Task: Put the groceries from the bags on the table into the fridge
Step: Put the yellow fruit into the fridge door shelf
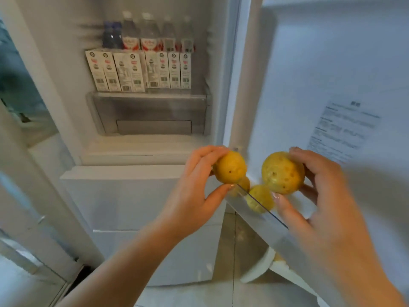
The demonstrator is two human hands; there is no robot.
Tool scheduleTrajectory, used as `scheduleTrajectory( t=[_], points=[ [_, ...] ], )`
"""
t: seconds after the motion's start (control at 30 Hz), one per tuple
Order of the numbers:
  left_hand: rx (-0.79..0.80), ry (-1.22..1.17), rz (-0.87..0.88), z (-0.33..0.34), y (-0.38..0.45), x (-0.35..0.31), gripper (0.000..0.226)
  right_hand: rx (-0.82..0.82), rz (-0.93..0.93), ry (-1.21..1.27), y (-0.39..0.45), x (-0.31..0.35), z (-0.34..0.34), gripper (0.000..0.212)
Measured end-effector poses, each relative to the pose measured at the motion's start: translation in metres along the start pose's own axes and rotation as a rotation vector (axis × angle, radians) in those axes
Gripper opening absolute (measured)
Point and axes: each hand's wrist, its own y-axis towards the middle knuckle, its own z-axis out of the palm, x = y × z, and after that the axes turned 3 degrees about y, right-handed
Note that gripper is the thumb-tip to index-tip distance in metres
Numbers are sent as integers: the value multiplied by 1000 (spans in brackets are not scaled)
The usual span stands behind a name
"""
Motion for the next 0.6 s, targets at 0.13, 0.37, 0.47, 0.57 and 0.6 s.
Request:
scheduleTrajectory(
  t=[0.13,0.37,0.47,0.57,0.6],
  points=[
    [89,-88,15,1,30,9,59,-88,49,-194,5,-11,-4,68],
    [378,30,244,5,81,38,62,-104,175,-520,13,-15,8,64],
    [385,106,365,11,94,50,59,-75,217,-605,18,-16,16,65],
    [357,206,524,18,106,63,60,-42,276,-646,24,-19,25,62],
    [359,229,571,19,109,66,59,-36,292,-638,25,-21,29,61]
  ],
)
